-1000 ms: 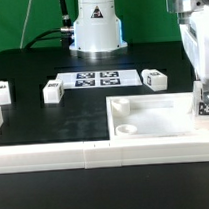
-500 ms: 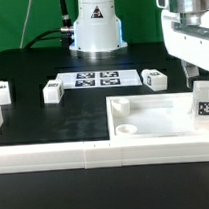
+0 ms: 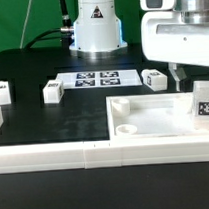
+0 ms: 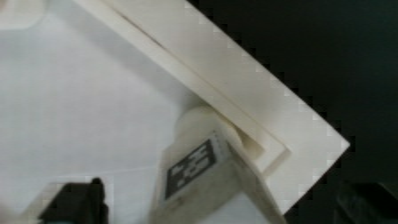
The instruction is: Assemble one leg
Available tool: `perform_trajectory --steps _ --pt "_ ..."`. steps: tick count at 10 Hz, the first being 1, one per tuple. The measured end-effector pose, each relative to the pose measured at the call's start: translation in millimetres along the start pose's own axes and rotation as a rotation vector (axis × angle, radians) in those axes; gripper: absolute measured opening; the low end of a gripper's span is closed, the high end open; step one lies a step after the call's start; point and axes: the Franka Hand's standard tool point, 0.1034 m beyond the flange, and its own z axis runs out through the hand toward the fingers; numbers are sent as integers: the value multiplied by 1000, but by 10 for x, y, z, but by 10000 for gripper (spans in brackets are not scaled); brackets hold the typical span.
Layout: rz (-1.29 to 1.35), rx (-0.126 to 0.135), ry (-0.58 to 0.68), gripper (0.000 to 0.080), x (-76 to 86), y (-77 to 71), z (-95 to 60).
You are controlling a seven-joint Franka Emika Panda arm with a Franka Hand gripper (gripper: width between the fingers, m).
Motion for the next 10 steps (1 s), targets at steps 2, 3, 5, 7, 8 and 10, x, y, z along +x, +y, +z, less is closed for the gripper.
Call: perform_trajectory --steps 2,3,5,7,8,10 --pt "-207 -20 -4 648 19 14 -8" --pt "-331 -32 -9 648 52 23 -13" --pt "-455 -29 -4 522 84 43 -9" --pt "-448 -29 -4 377 82 42 -8" --pt "-413 -29 -4 289 82 42 -8" --pt "-395 -27 -4 289 82 42 -7"
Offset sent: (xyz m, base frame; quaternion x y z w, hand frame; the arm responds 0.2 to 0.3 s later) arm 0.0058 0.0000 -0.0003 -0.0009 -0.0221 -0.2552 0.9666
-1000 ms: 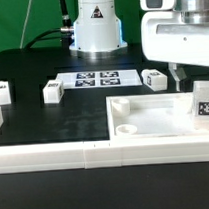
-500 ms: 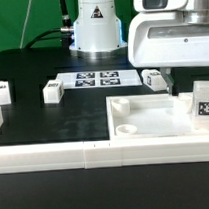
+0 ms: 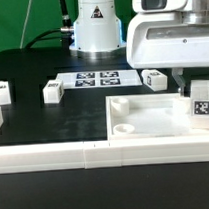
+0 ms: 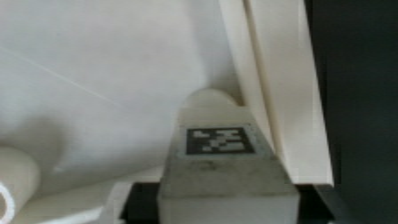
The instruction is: Assemble one leg
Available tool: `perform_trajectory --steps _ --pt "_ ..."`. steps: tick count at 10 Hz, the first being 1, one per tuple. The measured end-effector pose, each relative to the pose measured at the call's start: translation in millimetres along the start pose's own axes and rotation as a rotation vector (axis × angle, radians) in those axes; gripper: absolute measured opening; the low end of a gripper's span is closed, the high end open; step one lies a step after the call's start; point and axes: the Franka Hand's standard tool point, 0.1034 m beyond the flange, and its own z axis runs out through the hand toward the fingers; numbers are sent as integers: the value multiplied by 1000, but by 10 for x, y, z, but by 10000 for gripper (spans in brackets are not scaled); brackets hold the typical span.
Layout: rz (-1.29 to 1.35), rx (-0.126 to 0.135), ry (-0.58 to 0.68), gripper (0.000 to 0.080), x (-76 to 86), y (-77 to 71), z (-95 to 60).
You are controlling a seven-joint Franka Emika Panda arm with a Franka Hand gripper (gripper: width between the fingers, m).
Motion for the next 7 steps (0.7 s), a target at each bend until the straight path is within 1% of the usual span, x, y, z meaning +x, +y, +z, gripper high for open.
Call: perform_trajectory --steps 3,5,7 --pt "354 20 3 289 3 -4 10" --pt "575 47 -13 290 15 8 7" --pt "797 66 -25 290 25 11 8"
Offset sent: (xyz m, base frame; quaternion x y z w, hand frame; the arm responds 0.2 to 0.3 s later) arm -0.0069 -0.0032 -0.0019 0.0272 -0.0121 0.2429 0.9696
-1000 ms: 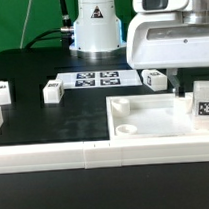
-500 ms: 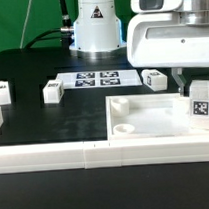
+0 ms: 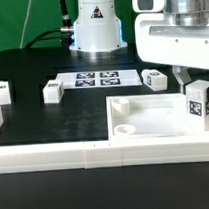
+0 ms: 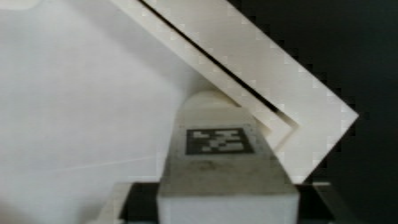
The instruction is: Assemble one leg
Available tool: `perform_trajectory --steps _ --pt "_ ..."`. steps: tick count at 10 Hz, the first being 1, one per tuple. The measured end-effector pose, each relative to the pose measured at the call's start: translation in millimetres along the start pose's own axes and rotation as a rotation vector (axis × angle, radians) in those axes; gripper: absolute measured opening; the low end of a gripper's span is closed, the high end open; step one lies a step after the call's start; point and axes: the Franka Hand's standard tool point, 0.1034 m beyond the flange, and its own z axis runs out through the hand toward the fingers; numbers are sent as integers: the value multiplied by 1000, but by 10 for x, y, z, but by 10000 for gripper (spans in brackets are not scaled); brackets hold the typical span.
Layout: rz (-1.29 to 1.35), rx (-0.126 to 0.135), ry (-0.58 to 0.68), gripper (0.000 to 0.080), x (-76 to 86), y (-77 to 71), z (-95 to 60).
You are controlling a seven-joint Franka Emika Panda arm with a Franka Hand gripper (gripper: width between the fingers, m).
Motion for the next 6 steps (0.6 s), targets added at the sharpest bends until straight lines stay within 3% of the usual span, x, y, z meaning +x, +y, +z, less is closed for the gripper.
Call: perform_trajectory --steps 6 --pt "552 12 8 291 -74 -36 13"
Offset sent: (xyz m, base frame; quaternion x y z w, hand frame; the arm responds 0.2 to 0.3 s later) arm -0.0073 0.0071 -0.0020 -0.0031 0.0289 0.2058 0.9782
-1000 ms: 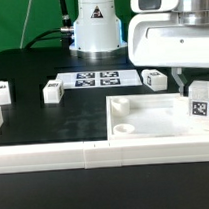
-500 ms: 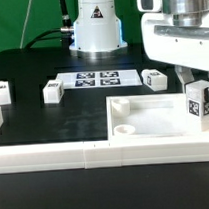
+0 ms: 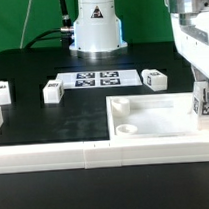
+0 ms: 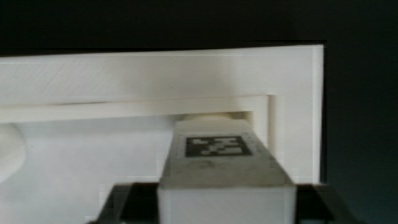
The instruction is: Assemble one leg
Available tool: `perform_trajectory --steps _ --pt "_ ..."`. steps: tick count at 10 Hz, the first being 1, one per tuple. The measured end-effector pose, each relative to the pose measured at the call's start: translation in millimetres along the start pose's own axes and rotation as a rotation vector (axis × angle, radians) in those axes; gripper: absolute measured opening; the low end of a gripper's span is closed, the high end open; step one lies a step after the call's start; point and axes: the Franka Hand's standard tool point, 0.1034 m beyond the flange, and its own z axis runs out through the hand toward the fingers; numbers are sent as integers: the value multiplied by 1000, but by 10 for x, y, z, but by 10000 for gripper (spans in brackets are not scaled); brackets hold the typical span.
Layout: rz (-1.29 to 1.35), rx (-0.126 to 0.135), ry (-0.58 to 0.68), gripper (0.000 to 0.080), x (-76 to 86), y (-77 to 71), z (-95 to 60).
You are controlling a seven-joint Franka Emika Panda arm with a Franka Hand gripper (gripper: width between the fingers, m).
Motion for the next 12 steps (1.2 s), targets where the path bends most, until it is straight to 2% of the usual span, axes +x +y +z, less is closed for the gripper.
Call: perform_trajectory --steps 3,5,6,7,8,9,12 --pt "191 2 -2 291 12 -8 -2" --pt "123 2 -2 291 14 -8 0" --pt "93 0 -2 449 17 -8 0" --pt "35 -14 -3 573 5 9 2" --pt "-58 -15 -3 573 5 9 1" --pt "-189 -15 -3 636 11 8 1" --pt "-472 -13 -4 645 14 7 2"
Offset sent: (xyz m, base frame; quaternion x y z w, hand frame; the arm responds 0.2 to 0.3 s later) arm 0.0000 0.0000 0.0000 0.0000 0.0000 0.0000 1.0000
